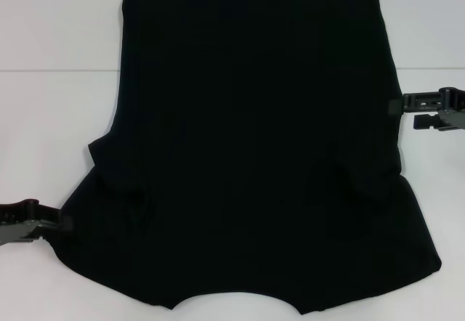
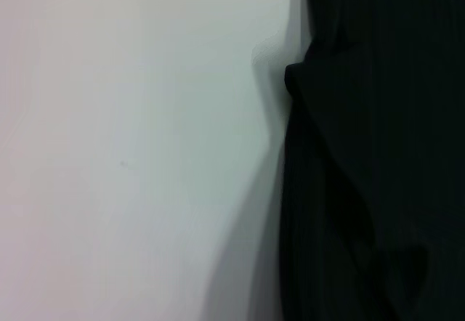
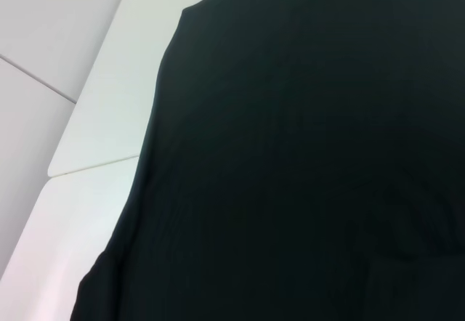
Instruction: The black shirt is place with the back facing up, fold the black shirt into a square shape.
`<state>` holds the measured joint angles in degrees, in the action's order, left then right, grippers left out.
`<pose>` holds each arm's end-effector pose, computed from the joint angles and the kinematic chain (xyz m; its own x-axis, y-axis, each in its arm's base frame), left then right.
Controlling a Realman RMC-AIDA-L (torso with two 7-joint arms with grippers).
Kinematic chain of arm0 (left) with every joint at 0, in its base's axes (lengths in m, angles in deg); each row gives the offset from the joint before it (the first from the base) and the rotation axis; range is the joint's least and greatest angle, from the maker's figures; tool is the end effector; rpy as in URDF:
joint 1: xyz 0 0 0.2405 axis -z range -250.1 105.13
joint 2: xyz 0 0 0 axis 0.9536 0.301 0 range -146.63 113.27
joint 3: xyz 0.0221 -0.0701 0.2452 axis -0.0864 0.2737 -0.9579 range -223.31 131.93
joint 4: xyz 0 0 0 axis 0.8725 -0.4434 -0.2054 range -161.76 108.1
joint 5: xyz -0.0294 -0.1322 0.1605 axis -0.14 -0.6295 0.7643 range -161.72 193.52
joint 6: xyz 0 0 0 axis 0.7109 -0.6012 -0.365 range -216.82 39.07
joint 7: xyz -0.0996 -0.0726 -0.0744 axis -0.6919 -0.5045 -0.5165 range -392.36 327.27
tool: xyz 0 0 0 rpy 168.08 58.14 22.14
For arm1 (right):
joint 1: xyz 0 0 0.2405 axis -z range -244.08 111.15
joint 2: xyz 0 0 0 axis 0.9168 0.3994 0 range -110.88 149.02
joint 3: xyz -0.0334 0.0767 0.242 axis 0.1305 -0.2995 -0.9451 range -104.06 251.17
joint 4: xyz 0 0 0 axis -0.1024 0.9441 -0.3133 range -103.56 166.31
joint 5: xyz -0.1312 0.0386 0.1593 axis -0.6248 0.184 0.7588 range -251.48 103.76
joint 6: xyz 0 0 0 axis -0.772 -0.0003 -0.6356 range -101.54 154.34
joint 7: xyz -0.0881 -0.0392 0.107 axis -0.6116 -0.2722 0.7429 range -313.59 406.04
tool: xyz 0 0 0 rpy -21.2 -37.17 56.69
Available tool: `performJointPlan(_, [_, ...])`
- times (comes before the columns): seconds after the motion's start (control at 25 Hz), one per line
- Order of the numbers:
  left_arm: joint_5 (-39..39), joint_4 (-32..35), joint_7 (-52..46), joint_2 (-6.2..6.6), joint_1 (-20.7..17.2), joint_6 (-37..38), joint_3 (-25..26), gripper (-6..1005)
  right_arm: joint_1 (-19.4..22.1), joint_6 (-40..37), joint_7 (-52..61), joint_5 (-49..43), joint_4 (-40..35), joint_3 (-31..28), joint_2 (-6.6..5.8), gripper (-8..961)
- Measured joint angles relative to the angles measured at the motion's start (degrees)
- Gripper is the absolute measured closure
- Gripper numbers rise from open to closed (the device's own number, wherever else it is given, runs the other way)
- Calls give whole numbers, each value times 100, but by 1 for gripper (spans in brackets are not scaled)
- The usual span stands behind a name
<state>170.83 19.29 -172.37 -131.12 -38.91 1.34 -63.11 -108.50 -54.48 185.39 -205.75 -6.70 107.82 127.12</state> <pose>-0.3470 0.3219 0.0717 -0.0049 0.9392 0.3435 0.9924 0.0469 -0.1139 0.2664 0.4102 0.0836 0.2382 -0.8593 -0.4527 -0.9700 -0.2335 -0.0671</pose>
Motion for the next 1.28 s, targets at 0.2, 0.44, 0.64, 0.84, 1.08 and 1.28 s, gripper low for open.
performJointPlan(0.2, [-6,-12,28,1,0,34,-11,583,51,-40,-21,-10,-30,13,-21,128])
performJointPlan(0.44, [-101,-22,132,2,2,228,-12,855,129,-275,-19,-300,-57,42,-102,136])
performJointPlan(0.64, [-403,-32,239,13,14,455,15,988,341,-752,89,-856,-229,2,-186,143])
performJointPlan(0.84, [-413,-37,219,27,71,406,14,988,520,-1071,49,-1219,-303,37,-193,151])
performJointPlan(1.08, [-413,-162,207,45,148,309,12,988,530,-1104,-144,-1614,-275,115,1,159])
performJointPlan(1.28, [-413,-187,198,46,162,261,-3,987,510,-984,-182,-1653,-256,351,163,166])
